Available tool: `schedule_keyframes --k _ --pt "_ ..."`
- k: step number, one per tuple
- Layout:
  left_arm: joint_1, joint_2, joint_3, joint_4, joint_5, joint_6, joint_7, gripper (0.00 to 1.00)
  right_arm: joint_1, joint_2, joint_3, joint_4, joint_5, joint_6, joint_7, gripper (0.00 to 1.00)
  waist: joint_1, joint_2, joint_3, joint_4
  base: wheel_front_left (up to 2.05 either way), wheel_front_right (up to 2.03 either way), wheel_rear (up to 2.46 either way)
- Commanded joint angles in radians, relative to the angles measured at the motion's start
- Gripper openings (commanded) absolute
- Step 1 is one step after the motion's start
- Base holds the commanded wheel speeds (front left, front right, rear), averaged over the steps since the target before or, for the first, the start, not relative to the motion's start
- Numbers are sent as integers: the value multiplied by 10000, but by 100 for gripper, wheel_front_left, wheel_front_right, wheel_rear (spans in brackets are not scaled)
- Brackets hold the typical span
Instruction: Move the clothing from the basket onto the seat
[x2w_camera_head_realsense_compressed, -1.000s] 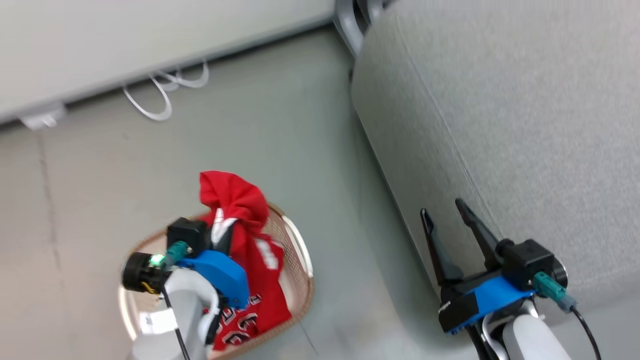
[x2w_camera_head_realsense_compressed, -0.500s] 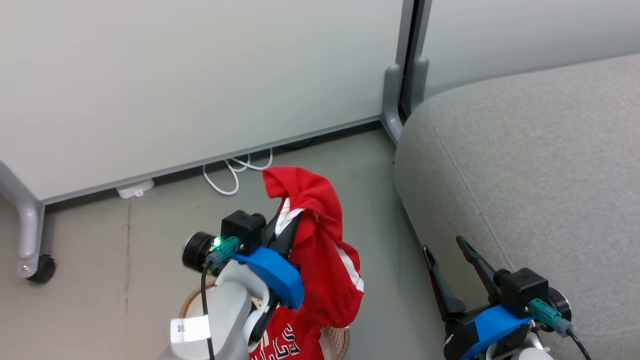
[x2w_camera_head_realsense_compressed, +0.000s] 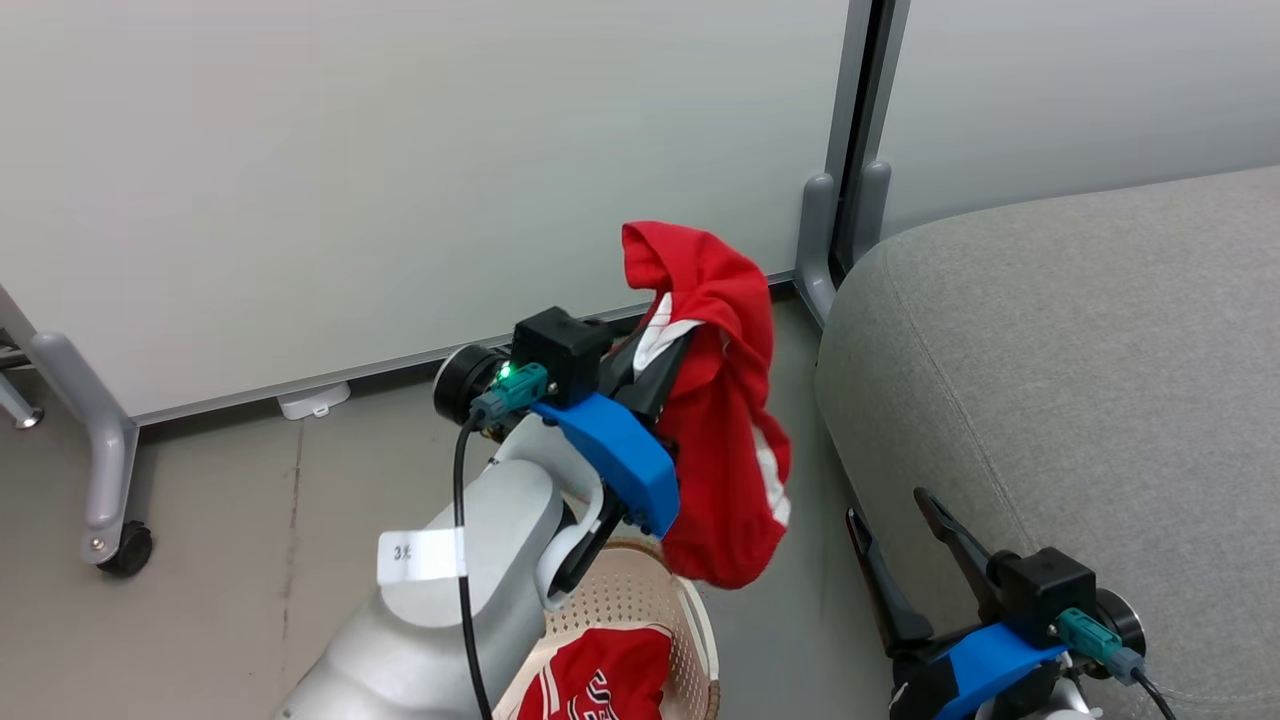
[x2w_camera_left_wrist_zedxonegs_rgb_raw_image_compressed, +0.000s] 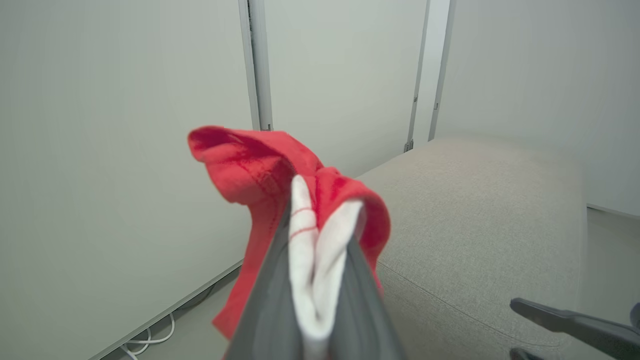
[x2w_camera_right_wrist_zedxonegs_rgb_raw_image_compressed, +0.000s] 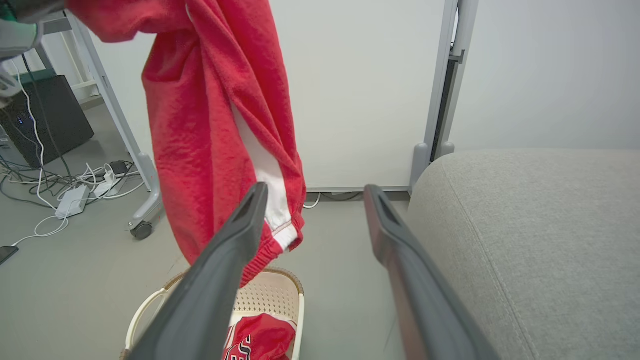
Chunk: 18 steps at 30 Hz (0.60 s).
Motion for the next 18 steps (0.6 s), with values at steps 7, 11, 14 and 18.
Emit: schedule_keyframes --k 7,11,14,18 --pt "-418 -34 -329 292 -444 -5 -27 0 24 -24 -5 129 -9 1 -34 100 2 -1 -50 -149 0 0 0" --pt "-483 -45 -495 430 -633 -5 -53 0 18 -24 -60 171 -17 1 -41 100 2 -1 -23 -146 0 0 0" --pt "-514 -47 -599 488 -710 -5 -70 0 -30 -24 -19 192 -27 1 1 100 2 -1 -2 -151 0 0 0" --pt "-560 -53 -763 556 -874 -6 -134 0 -336 -24 227 225 -15 1 170 100 2 -1 54 -155 0 0 0"
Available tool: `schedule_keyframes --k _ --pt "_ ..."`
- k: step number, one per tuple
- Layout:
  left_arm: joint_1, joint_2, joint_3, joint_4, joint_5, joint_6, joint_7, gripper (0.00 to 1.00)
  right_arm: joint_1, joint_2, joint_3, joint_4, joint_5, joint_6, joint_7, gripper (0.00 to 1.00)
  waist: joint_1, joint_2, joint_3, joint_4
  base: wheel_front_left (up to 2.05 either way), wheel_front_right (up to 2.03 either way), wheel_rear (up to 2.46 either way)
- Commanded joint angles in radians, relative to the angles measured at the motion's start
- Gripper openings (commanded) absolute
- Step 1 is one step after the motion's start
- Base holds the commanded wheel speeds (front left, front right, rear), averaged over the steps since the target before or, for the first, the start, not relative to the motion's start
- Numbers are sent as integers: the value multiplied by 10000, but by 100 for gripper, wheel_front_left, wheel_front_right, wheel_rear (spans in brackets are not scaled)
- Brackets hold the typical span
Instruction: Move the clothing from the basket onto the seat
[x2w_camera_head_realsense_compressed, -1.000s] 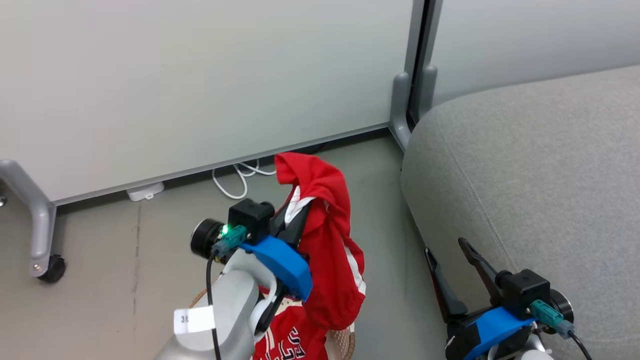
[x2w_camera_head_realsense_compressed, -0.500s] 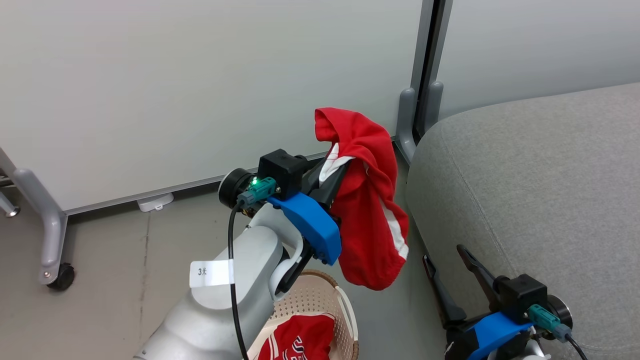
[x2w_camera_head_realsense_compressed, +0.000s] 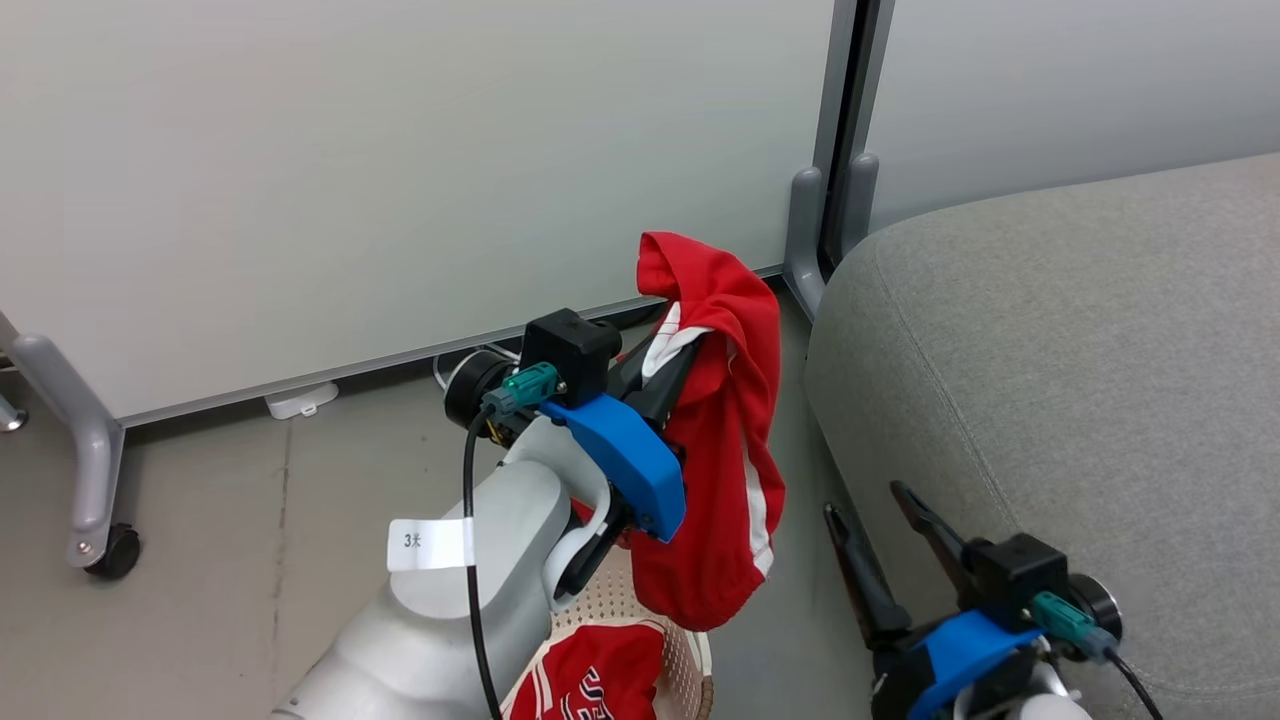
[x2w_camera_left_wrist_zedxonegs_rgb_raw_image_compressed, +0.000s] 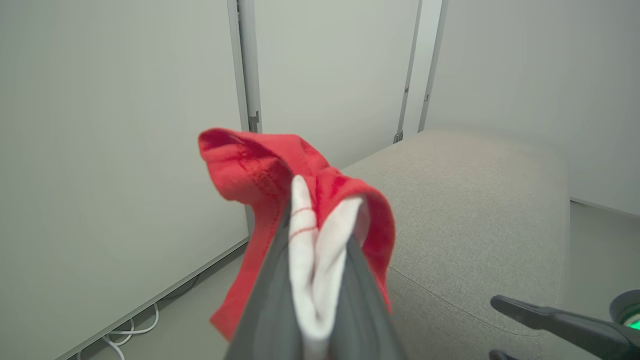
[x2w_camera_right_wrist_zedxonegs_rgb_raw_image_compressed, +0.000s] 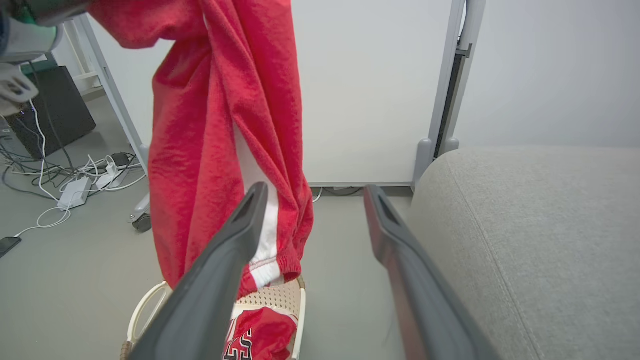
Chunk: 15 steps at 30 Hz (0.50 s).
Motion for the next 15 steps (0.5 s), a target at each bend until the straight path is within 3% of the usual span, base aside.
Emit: schedule_keyframes --k 1,15 --pt "-164 -8 -26 13 -56 -6 -55 0 -214 -22 103 48 68 1 60 100 0 -1 14 -5 0 0 0" --pt "-288 -6 -649 103 -571 59 -207 0 -2482 -23 1492 1766 54 1 718 100 0 -1 163 19 0 0 0"
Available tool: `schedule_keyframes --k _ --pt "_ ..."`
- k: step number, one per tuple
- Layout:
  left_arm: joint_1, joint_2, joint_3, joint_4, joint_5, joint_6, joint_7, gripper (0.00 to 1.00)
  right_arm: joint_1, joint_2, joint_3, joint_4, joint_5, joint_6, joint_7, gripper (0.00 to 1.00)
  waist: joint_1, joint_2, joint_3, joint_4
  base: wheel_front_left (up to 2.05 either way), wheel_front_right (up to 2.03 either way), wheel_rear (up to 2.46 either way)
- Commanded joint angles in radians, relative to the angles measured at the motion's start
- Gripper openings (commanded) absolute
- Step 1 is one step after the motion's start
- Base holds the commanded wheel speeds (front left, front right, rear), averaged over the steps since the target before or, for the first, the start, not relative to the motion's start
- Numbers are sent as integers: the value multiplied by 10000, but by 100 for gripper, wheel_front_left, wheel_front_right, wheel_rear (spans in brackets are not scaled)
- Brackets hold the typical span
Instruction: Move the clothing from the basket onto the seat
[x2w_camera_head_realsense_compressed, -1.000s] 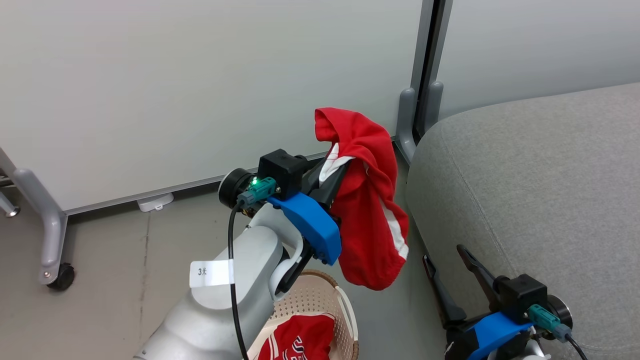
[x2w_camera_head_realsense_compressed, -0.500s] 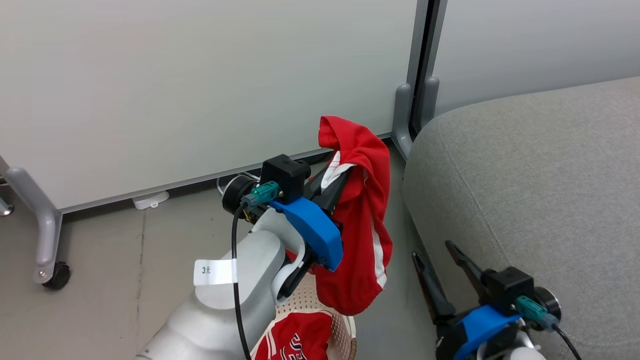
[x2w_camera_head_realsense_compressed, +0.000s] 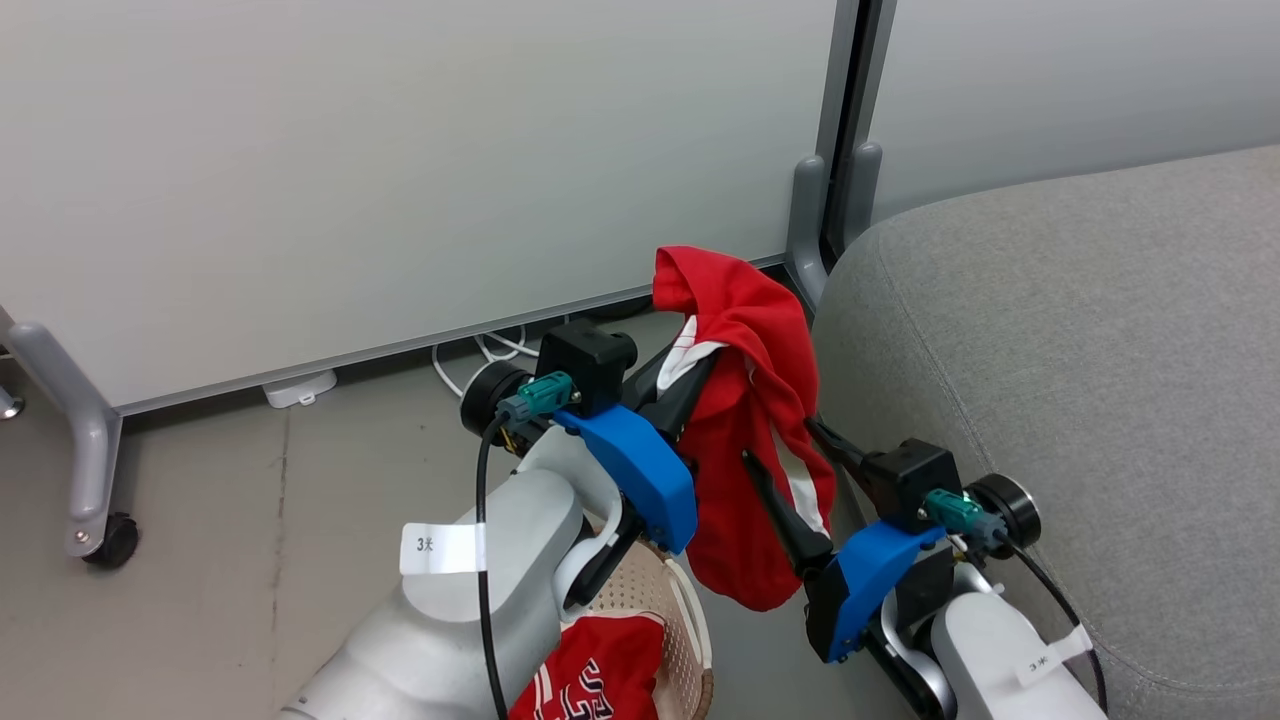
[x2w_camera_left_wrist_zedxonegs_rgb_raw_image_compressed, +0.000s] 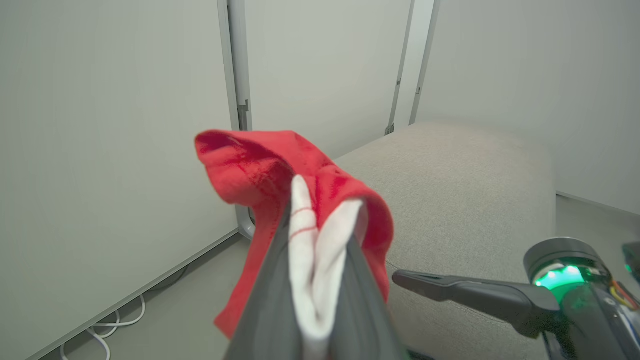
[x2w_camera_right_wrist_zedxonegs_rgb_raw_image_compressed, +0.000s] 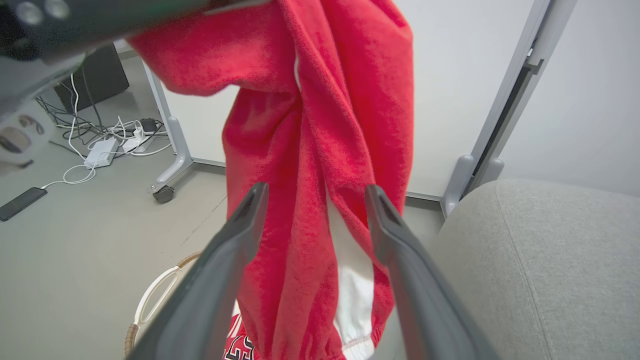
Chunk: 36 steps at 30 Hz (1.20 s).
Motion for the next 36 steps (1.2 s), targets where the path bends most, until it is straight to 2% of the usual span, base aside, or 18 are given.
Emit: schedule_keyframes --k 1,8,15,25,26,27,28,36 --pt "-159 3 -38 -5 -58 62 -74 0 -250 -25 36 165 50 1 -30 100 -1 -1 6 10 0 0 0" --pt "-155 4 -342 -64 -348 100 -112 0 -1060 -21 372 948 260 1 -57 100 -1 -1 3 88 0 0 0" --pt "-234 4 -674 -195 -625 138 -165 0 -1810 -21 944 2290 815 1 -28 100 -1 -1 -12 178 0 0 0" --pt "-335 2 -1073 -210 -1001 171 -221 0 -2779 -21 1746 4044 1742 1 -590 100 -1 -1 -36 288 0 0 0" --pt "-341 2 -1092 -191 -1026 187 -230 0 -2831 -21 1838 4137 1851 1 -643 60 -1 -1 -39 289 0 0 0" --pt "-348 2 -1109 -174 -1043 199 -244 0 -2900 -21 1918 4215 1957 1 -677 15 -1 -1 -41 290 0 0 0" --pt "-356 1 -1121 -160 -1058 209 -258 0 -2956 -21 2012 4274 2052 1 -755 0 -1 -1 -44 289 0 0 0" --pt "-361 2 -1131 12 -1157 267 -303 0 -3242 -21 2529 4758 2589 1 -1116 0 -1 -1 -76 212 0 0 0"
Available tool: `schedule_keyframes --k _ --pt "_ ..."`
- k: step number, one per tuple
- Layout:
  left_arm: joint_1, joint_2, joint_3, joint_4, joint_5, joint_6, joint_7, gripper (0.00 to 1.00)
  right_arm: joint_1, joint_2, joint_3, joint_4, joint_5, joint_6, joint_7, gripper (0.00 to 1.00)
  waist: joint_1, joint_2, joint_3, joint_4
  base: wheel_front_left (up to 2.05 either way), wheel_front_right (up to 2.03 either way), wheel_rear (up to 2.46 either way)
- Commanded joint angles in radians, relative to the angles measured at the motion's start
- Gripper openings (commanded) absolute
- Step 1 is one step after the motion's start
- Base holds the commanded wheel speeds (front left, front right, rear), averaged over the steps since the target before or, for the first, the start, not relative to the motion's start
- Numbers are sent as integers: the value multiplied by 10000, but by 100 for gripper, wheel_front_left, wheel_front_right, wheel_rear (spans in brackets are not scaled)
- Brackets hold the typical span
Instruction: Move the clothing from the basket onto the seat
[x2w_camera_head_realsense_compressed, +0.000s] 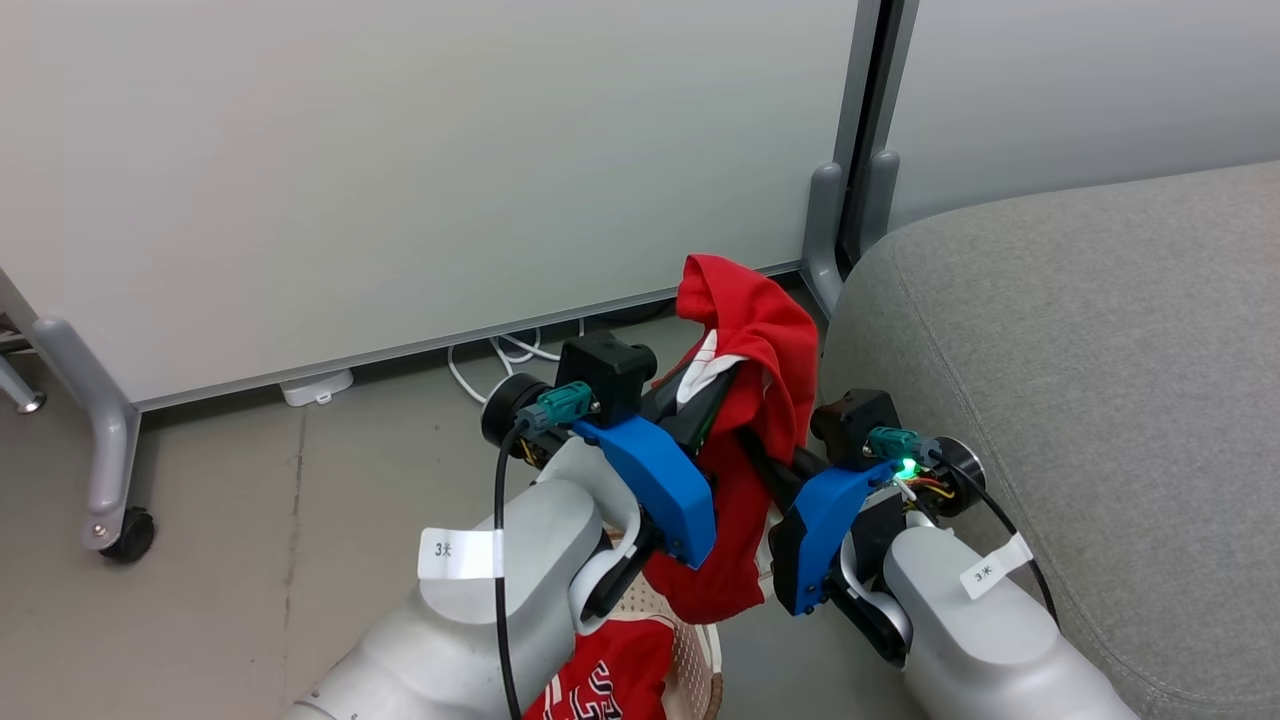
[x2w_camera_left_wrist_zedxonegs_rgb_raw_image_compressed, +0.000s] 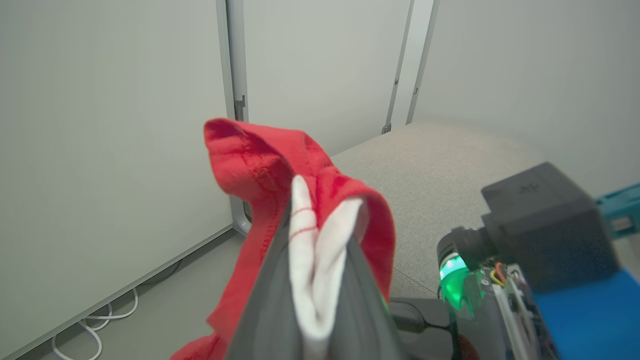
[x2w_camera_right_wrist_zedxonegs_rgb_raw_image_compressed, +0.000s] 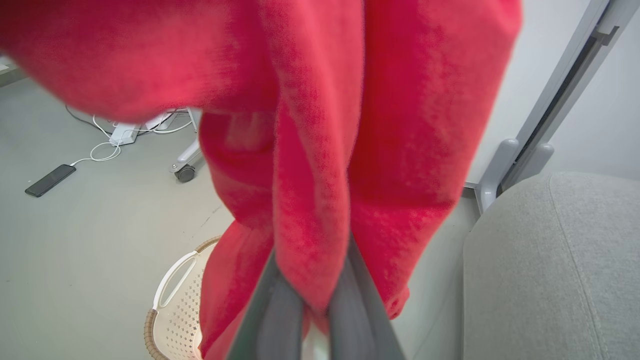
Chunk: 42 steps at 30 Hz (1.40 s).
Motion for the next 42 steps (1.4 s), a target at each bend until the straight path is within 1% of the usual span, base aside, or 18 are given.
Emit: schedule_keyframes --k 1,9,10,11,12,17,19,24,25,29,34,39,42 --pt "-128 2 16 54 -38 43 -58 0 -181 -15 84 100 140 1 -115 0 -1 0 -6 -24 0 0 0" --pt "-65 2 85 191 4 168 -84 0 -338 -15 429 458 444 1 -384 0 -1 0 -38 -102 0 0 0" --pt "-24 2 93 200 -11 163 -88 29 -366 -15 458 501 487 1 -408 0 -1 0 -42 -107 0 0 0" --pt "-11 2 51 231 35 168 -90 48 -398 -15 483 543 507 1 -442 0 -1 0 -46 -113 0 0 0" --pt "-5 2 41 240 70 175 -91 100 -422 -15 505 581 551 1 -466 0 -1 0 -51 -118 0 0 0" --pt "257 41 351 34 301 190 -90 100 -518 -15 612 710 722 1 -583 0 -1 0 -43 -117 0 0 0" --pt "500 143 617 -236 425 105 -89 100 -584 -15 639 737 783 1 -641 0 -1 0 -26 -115 0 0 0" --pt "1428 584 1467 -1221 1155 78 -91 100 -715 -15 623 807 818 1 -790 0 -1 0 14 -87 0 0 0" --pt "1428 584 1467 -1221 1155 78 -91 100 -715 -15 623 807 818 1 -790 0 -1 0 14 -87 0 0 0" --pt "2448 927 2321 -2159 1941 161 -84 100 -709 -15 590 850 848 1 -890 0 -1 0 51 -51 0 0 0" --pt "3768 1294 3429 -3108 2807 97 -83 100 -727 -15 581 844 876 1 -971 0 -1 0 78 -19 0 0 0" --pt "4988 1440 4438 -3657 3437 19 -83 100 -688 -15 565 823 900 1 -1012 0 -1 0 80 11 0 0 0" --pt "5597 1425 5080 -3885 3818 101 -83 100 -662 -15 547 819 910 1 -1046 0 -1 0 71 10 0 0 0"
